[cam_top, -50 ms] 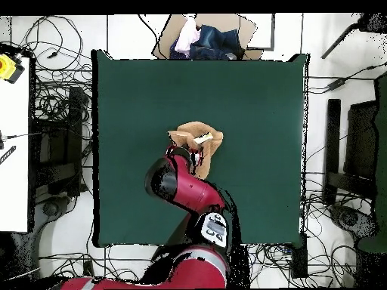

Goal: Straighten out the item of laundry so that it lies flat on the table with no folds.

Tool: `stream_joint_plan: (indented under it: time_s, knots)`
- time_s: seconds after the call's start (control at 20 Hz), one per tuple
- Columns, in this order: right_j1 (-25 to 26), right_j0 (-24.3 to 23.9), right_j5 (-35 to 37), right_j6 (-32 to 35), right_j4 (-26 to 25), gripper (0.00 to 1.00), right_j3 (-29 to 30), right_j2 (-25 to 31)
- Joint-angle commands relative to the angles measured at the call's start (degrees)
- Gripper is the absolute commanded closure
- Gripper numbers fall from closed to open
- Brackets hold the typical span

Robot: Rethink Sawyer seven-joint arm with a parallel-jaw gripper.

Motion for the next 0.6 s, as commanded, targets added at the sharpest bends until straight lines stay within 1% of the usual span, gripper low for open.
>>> stream_joint_plan:
  time_s: [0.05, 0.2, 0.3, 0.6]
  knots:
    - [1.1, -0.6, -1.5, 15.3, 0.6, 0.00, -2.2, 6.1]
    - [-0.4, 0.2, 0.9, 14.4, 1.3, 0.00, -2.3, 5.1]
    - [-1.3, 1.0, 3.7, 13.6, 2.2, 0.00, -2.8, 4.0]
    - [-4.2, 6.3, 15.2, 11.7, 5.0, 0.00, -5.7, -3.4]
